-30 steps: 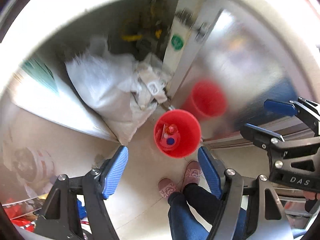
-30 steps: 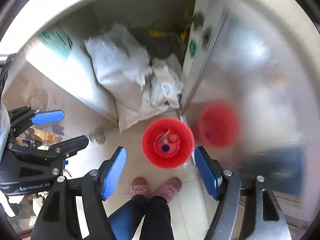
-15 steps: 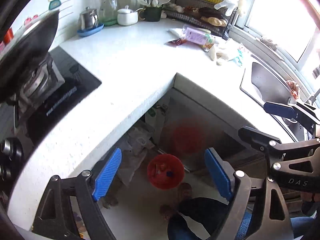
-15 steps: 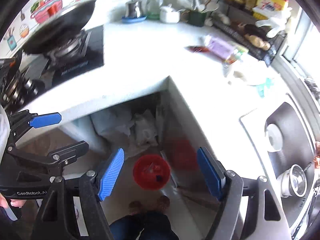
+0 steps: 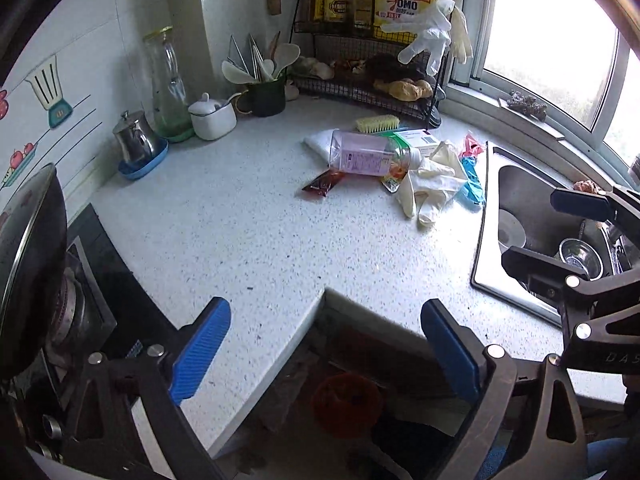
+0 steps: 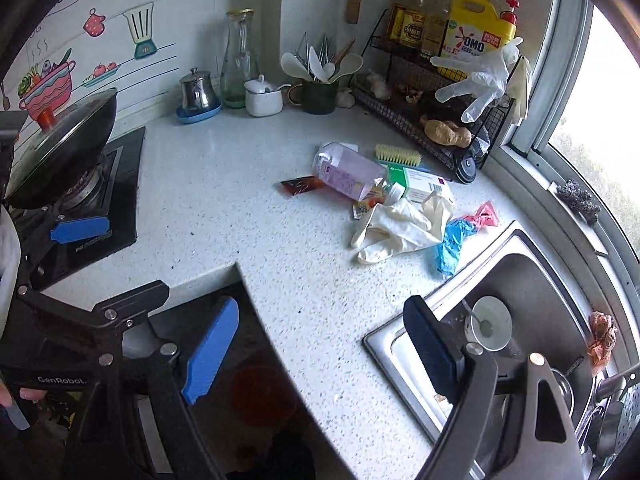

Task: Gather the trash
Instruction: 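Raise both tools back up toward the counter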

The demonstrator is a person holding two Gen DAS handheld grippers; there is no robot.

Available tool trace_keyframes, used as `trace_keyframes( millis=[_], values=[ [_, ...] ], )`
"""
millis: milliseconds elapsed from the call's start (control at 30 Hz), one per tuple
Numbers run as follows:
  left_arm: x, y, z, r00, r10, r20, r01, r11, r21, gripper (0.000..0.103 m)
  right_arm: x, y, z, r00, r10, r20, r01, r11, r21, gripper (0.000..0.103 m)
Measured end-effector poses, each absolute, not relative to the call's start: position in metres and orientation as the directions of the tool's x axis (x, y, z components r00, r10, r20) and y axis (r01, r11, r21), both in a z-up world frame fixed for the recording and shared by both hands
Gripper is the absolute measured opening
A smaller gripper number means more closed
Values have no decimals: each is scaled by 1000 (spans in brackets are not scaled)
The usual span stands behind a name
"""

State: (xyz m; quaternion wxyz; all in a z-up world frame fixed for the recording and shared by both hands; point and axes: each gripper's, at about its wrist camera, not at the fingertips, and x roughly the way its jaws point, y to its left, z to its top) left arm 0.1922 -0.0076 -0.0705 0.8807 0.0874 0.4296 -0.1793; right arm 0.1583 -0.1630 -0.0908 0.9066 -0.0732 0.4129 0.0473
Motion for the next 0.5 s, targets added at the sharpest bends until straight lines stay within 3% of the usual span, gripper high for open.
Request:
trace_keyframes(
  millis=[267,400,500],
  values=[
    [266,-29,-69,553,-222,-803,366,931,-5,102,226,-183,-80,653,35,-756,-166,981,-98,85],
    [300,-33,-71,549,-197,-812,338,941,0,102,259,-193,-79,641,58,-765,-215,971,-107,99],
    [327,-35,-75,534,-182,-826,311,950,-8,102,283,-197,-82,624,78,-777,-260,959,-112,102]
  ],
)
